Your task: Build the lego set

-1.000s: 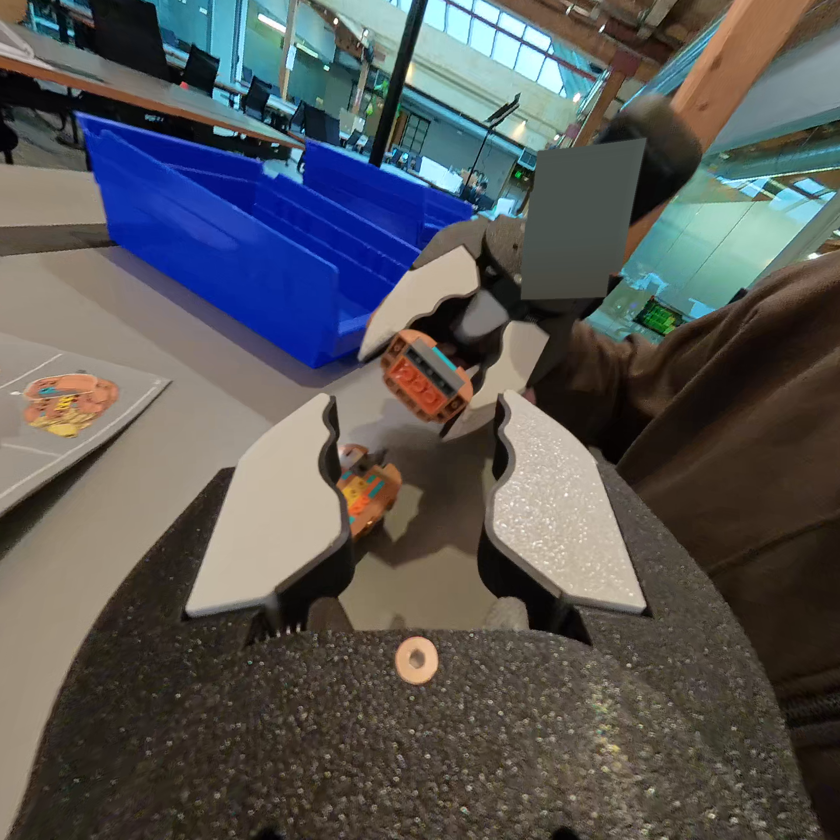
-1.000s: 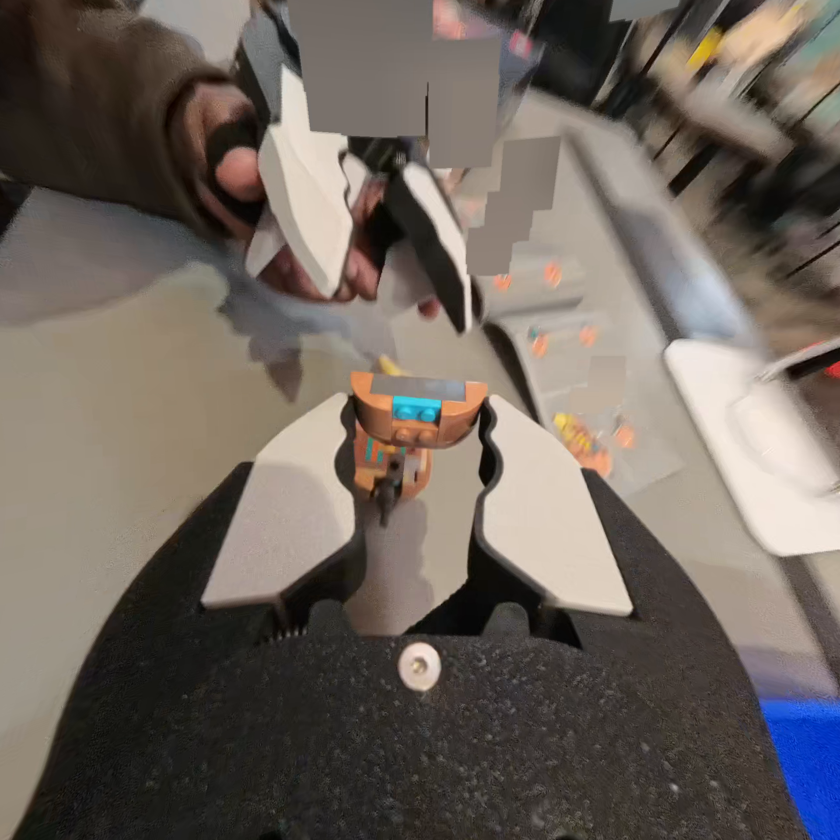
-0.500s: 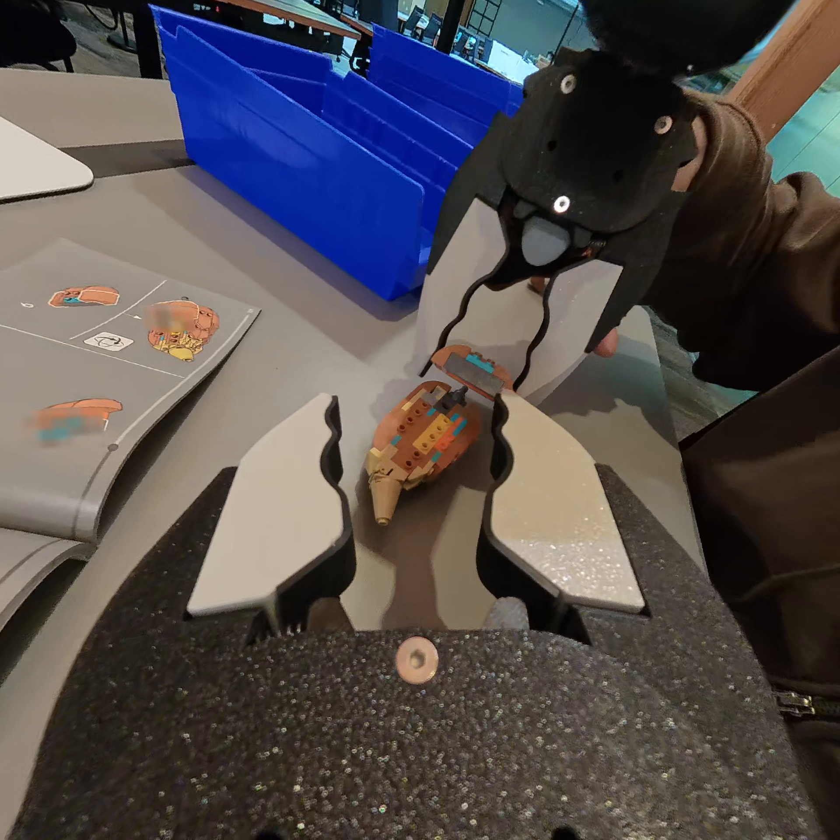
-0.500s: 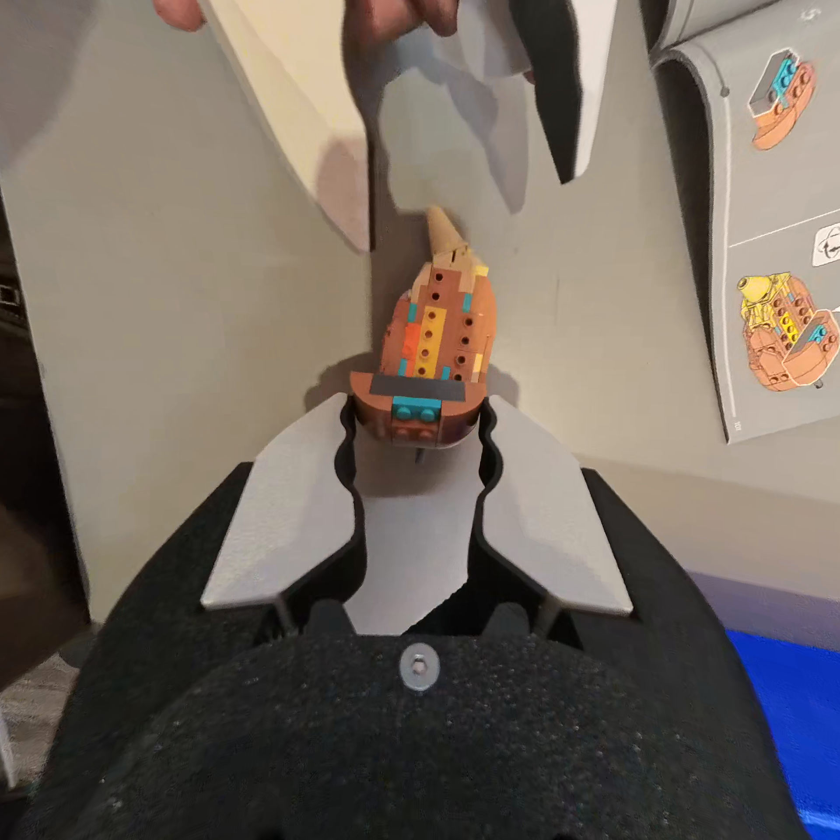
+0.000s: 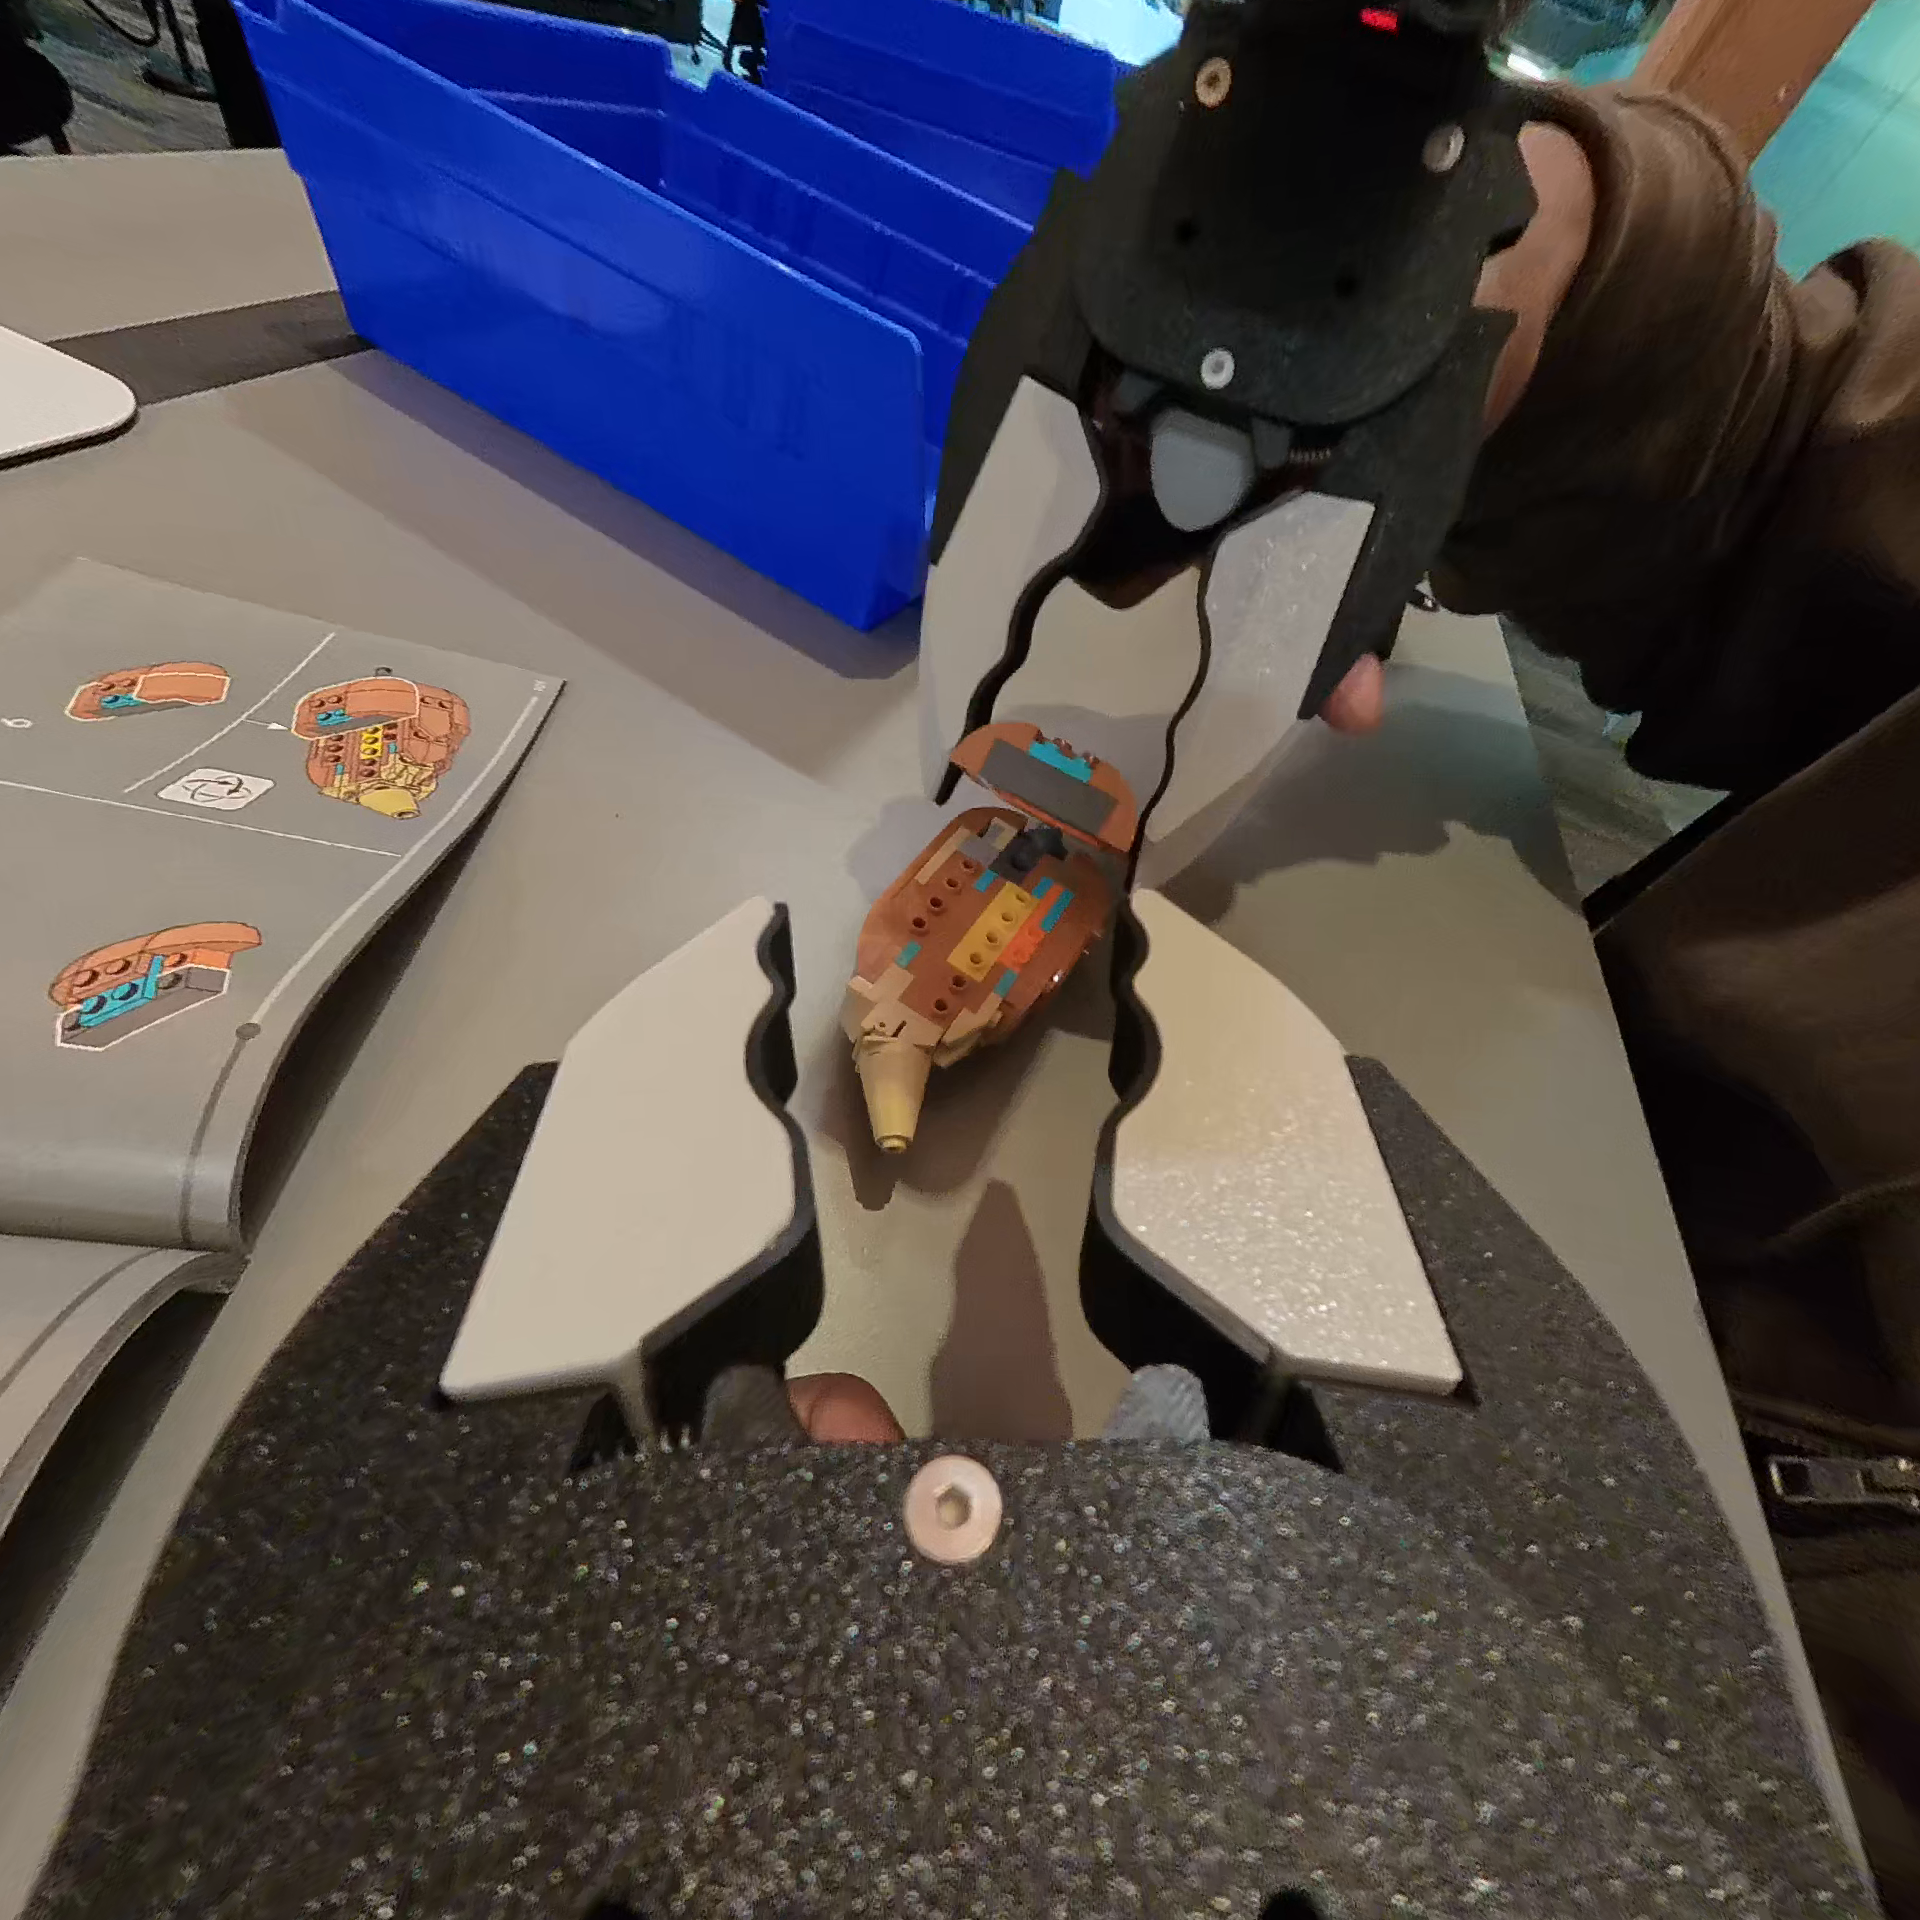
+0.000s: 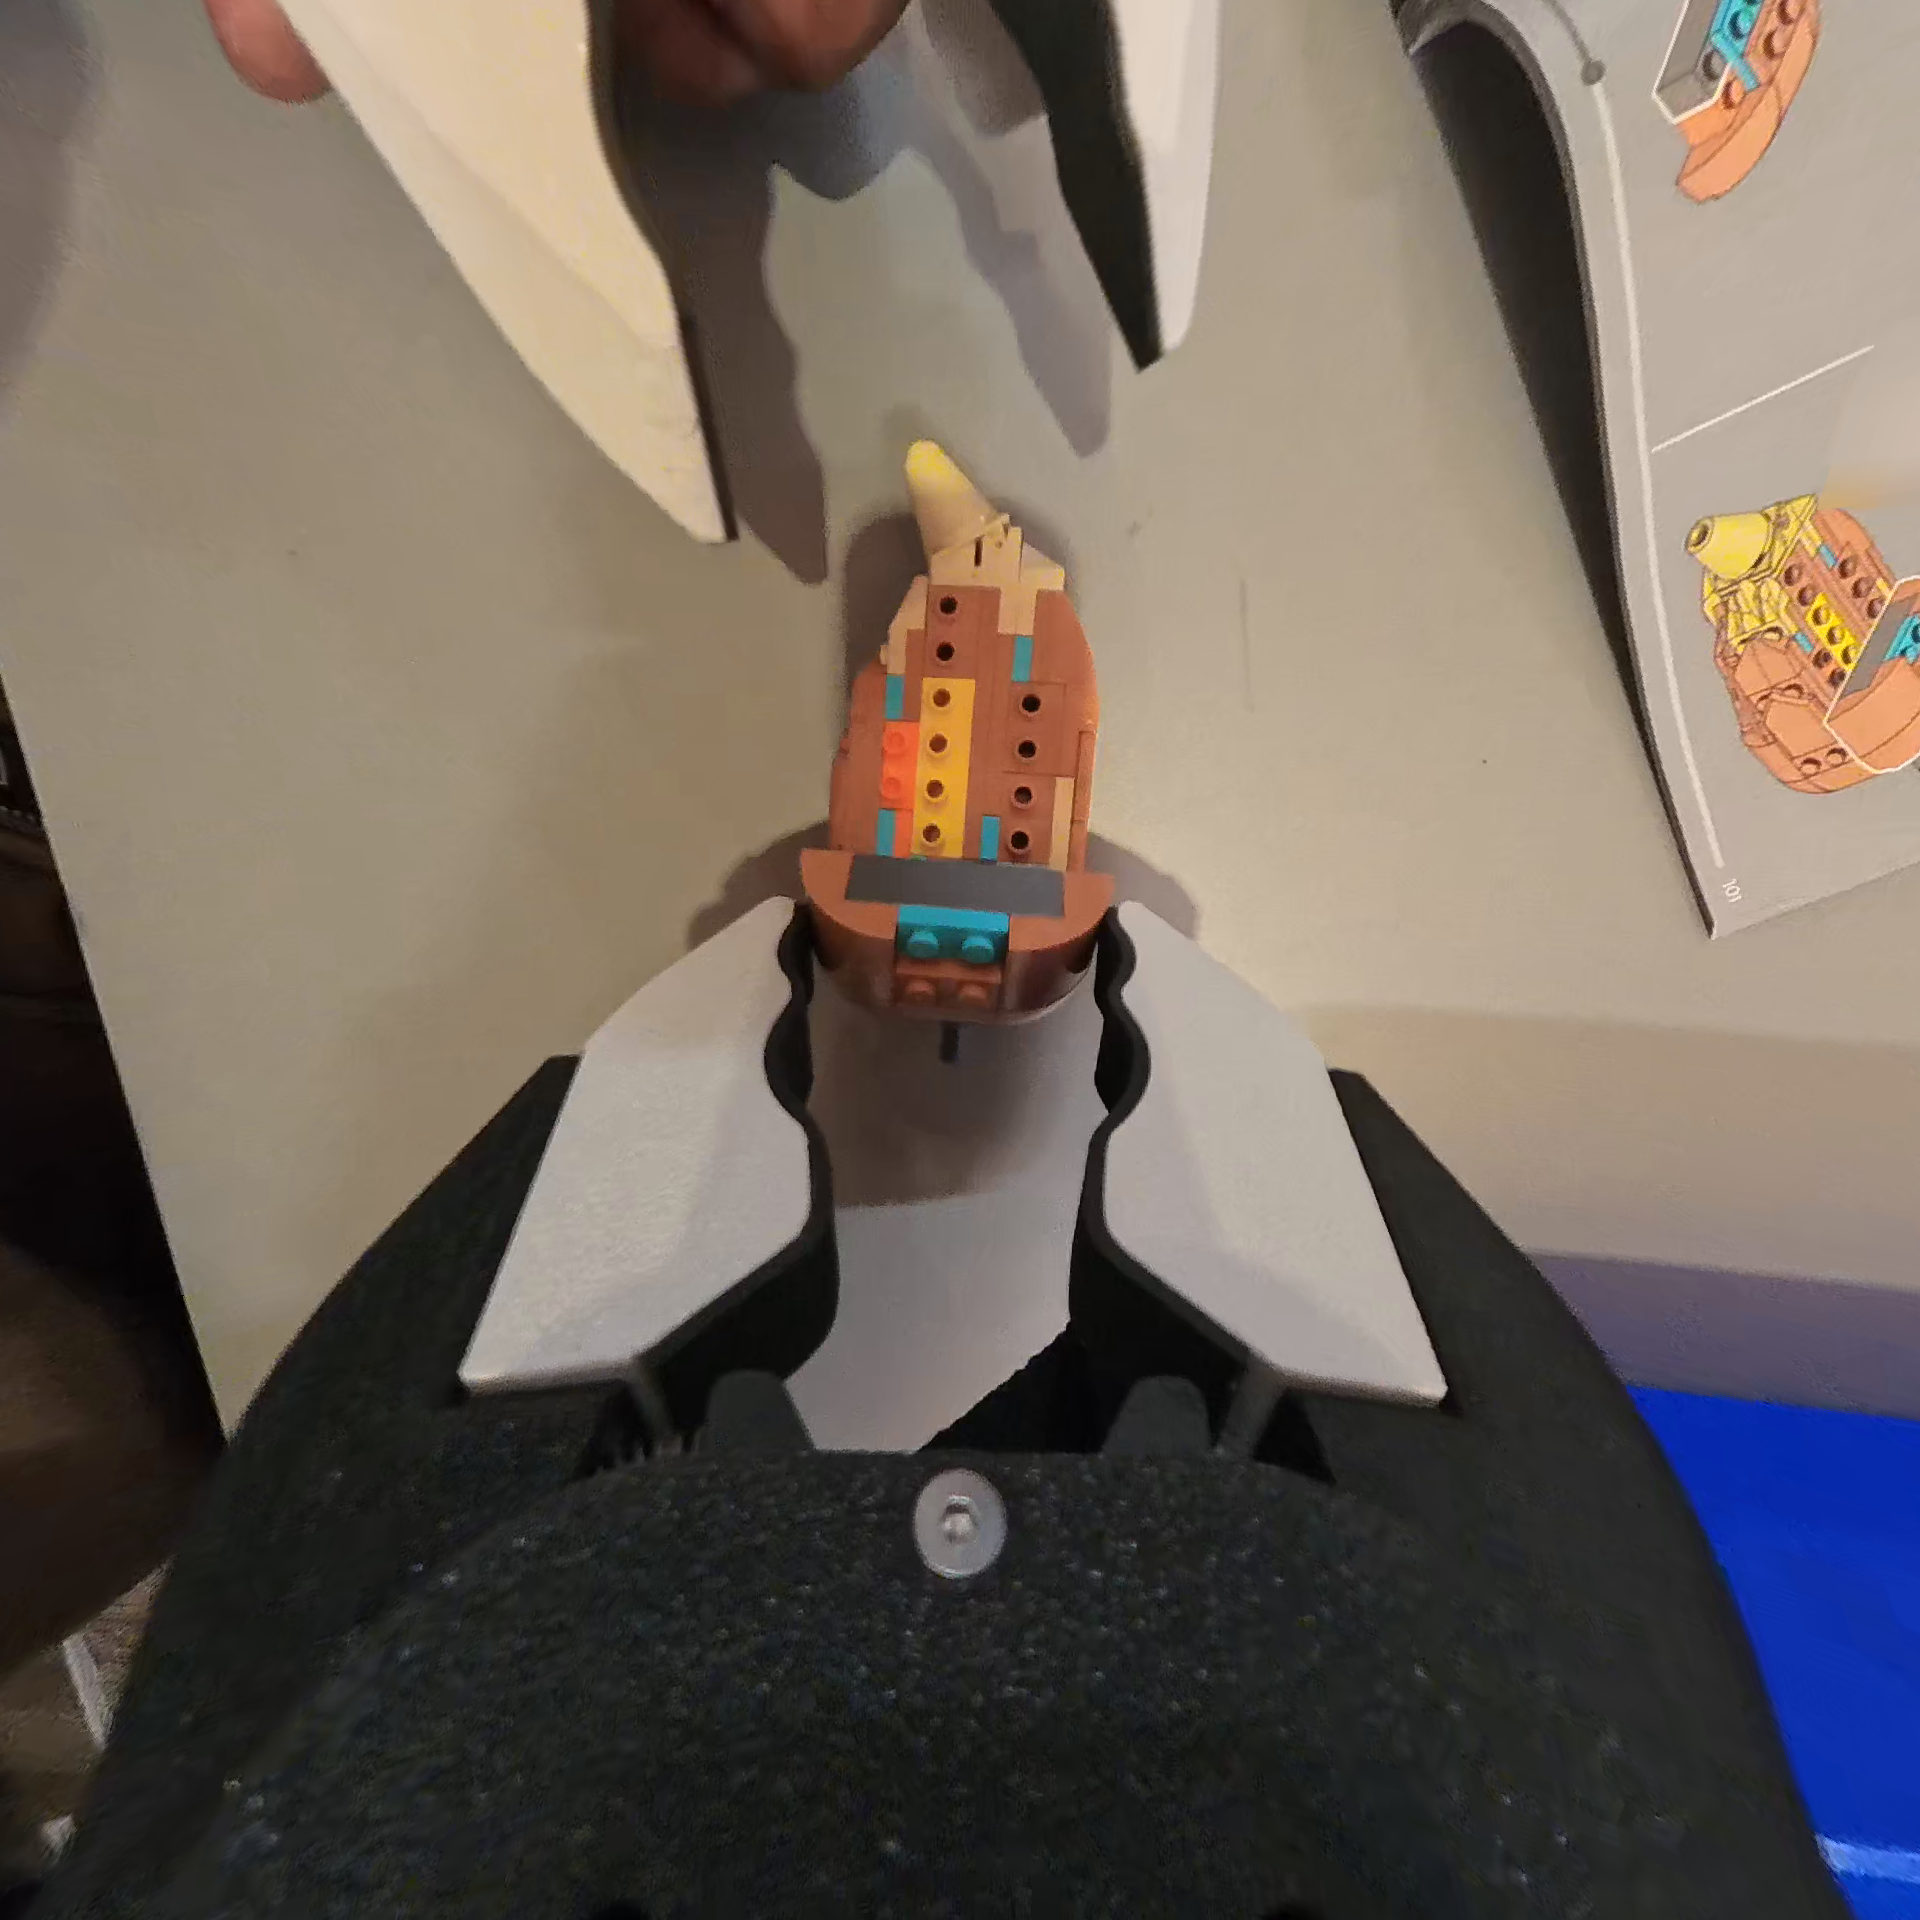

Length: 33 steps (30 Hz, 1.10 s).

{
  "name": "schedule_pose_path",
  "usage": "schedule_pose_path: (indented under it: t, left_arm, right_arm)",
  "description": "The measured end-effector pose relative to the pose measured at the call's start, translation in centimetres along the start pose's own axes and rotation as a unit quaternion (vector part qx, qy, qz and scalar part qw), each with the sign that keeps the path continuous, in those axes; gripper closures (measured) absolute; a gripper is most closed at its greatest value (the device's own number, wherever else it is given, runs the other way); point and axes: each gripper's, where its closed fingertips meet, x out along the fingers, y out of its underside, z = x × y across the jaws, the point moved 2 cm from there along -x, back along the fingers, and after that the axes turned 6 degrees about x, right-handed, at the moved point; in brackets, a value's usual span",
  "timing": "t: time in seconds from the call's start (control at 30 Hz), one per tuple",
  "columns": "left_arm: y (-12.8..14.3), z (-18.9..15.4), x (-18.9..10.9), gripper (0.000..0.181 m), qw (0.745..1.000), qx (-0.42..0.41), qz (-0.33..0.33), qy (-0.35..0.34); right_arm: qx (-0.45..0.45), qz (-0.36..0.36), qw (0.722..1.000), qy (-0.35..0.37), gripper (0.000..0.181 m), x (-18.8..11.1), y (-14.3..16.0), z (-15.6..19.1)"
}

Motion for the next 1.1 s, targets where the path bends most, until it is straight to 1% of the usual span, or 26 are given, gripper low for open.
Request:
schedule_pose_path:
  t: [0.13, 0.27, 0.33, 0.5, 0.67, 1.1]
  left_arm:
    - [0.8, -0.3, 0.3, 0.119, 0.999, 0.024, 0.020, 0.009]
    - [2.0, -0.9, 0.9, 0.113, 0.997, 0.055, 0.055, 0.025]
    - [2.1, -1.2, 1.0, 0.113, 0.996, 0.062, 0.062, 0.029]
    - [2.3, -1.0, 1.1, 0.114, 0.996, 0.054, 0.071, 0.027]
    - [3.0, -0.7, 1.3, 0.115, 0.994, 0.036, 0.101, 0.020]
    - [3.7, -0.8, 1.5, 0.118, 0.991, 0.036, 0.126, 0.011]
  right_arm:
    - [0.001, 0.003, 1.000, 0.001, 0.128, -0.1, 0.2, 0.0]
    - [-0.001, 0.008, 1.000, -0.003, 0.128, -0.2, 0.4, 0.1]
    - [-0.002, 0.011, 1.000, -0.005, 0.128, -0.1, 0.4, 0.1]
    - [0.000, 0.022, 1.000, -0.009, 0.128, 0.0, 0.6, 0.1]
    - [0.003, 0.032, 0.999, -0.005, 0.128, 0.0, 0.5, 0.0]
    - [0.008, 0.080, 0.997, -0.009, 0.128, 0.3, 0.1, 0.0]
